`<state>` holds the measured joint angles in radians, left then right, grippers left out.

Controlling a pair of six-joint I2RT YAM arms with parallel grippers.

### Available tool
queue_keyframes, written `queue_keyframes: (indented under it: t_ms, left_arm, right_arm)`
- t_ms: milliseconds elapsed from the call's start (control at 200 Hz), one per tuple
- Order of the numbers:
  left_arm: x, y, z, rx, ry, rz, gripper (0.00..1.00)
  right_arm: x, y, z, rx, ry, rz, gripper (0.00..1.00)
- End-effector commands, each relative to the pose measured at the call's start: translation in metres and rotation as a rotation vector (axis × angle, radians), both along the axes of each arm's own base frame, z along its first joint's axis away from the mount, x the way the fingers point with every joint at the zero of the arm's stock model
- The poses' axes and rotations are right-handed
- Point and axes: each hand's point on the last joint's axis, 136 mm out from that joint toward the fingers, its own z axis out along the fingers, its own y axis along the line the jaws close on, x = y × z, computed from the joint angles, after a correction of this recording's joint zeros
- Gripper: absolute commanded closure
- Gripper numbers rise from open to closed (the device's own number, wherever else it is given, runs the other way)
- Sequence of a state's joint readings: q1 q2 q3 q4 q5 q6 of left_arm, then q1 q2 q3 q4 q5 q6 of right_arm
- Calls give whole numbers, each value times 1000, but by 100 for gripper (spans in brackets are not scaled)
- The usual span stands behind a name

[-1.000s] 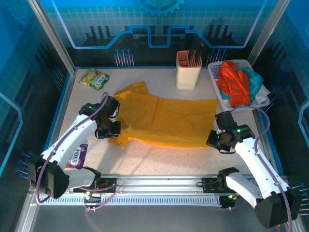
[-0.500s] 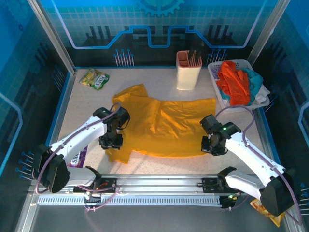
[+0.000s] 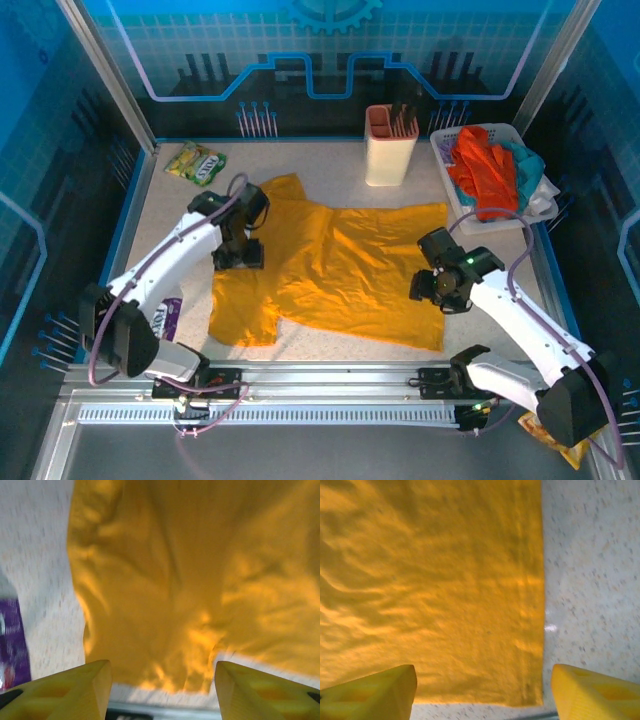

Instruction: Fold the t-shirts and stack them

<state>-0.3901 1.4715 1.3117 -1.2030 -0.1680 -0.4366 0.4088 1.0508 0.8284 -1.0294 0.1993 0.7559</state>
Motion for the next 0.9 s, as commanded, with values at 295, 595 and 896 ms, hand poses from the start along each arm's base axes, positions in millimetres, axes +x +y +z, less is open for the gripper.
queue_keyframes:
  t_ms: [295,595,896]
  left_arm:
    - [204,-4,-21,-18,-213,-97,44]
    - [300,-35,-36,-63,-290,-133,45]
    - [316,-69,-86,-105,-286,-82,43]
  right_arm:
    - [102,42,-9,154,-191,153,12]
    - [113,50,-41,164,-117,178,12]
    - [109,53,-50,196,-103,177,13]
